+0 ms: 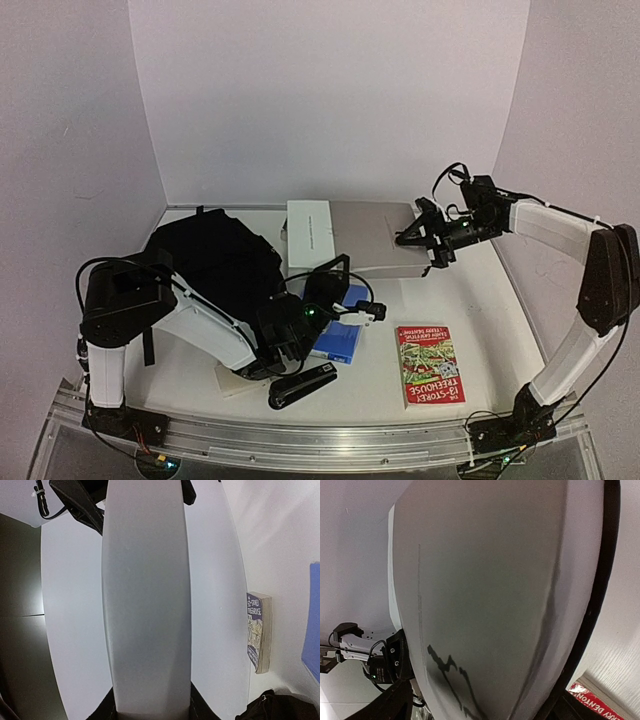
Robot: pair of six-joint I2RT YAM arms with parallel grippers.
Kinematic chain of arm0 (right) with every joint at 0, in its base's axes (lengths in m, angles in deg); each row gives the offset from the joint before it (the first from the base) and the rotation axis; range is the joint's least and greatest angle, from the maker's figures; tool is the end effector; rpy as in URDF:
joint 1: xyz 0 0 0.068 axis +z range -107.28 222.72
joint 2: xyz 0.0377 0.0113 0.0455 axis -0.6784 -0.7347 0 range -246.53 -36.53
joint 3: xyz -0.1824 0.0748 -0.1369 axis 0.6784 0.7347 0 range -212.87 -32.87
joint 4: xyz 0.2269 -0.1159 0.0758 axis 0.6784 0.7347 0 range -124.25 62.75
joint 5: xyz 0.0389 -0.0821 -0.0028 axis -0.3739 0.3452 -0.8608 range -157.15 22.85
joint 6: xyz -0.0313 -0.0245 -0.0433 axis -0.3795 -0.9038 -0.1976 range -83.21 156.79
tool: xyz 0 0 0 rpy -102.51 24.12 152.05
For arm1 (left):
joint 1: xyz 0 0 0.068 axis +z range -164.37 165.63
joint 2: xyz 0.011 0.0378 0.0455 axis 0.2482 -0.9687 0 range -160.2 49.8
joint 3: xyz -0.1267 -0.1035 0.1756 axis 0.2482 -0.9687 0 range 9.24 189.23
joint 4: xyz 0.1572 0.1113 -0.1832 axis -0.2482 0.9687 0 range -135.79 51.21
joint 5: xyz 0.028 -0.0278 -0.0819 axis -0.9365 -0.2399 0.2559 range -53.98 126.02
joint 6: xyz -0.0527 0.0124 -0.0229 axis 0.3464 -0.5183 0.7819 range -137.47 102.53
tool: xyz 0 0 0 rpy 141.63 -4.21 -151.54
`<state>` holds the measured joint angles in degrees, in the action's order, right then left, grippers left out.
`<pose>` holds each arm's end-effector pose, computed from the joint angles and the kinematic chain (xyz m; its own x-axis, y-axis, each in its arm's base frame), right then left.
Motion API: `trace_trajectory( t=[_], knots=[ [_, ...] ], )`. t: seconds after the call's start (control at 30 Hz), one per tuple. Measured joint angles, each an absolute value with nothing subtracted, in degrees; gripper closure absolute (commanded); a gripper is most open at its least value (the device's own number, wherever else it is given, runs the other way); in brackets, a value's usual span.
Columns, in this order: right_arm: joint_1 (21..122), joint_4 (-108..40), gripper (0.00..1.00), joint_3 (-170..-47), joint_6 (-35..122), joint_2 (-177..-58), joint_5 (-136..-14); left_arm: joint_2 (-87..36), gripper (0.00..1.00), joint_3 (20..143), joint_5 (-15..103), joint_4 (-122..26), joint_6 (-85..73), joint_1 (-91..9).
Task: Pack the student bag
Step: Pick up the book from the center of the board.
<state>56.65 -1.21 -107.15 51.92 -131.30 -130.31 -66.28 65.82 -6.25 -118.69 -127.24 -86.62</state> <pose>0.3299 0.1209 0.2365 -0.9162 -0.1058 -0.3864 -0.3980 0.3501 0.8479 0.1499 -0.3742 0.1598 0.4516 0.8734 0.1823 -0.2375 -0.0793 0.9682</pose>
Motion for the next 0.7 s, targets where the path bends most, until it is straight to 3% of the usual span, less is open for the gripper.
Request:
trace_trajectory(
  t=[0.13,0.33,0.6,0.7],
  knots=[
    [56.85,-1.22,0.4,-106.99,52.27,-132.06,-133.21,-66.13,0.96,65.9,-6.22,-119.43,-127.22,-86.73],
    [56.17,-2.3,0.66,-106.99,53.33,-132.12,-136.24,-66.07,0.73,65.89,-6.84,-120.61,-126.85,-86.84],
    [55.99,-2.94,0.74,-107.95,54.26,-131.99,-138.48,-66.07,0.36,65.77,-7.42,-120.62,-126.89,-86.92],
    [56.14,-2.36,0.75,-109.8,54.35,-131.97,-138.02,-66.07,0.28,65.5,-6.71,-120.31,-126.94,-87.01]
  ],
)
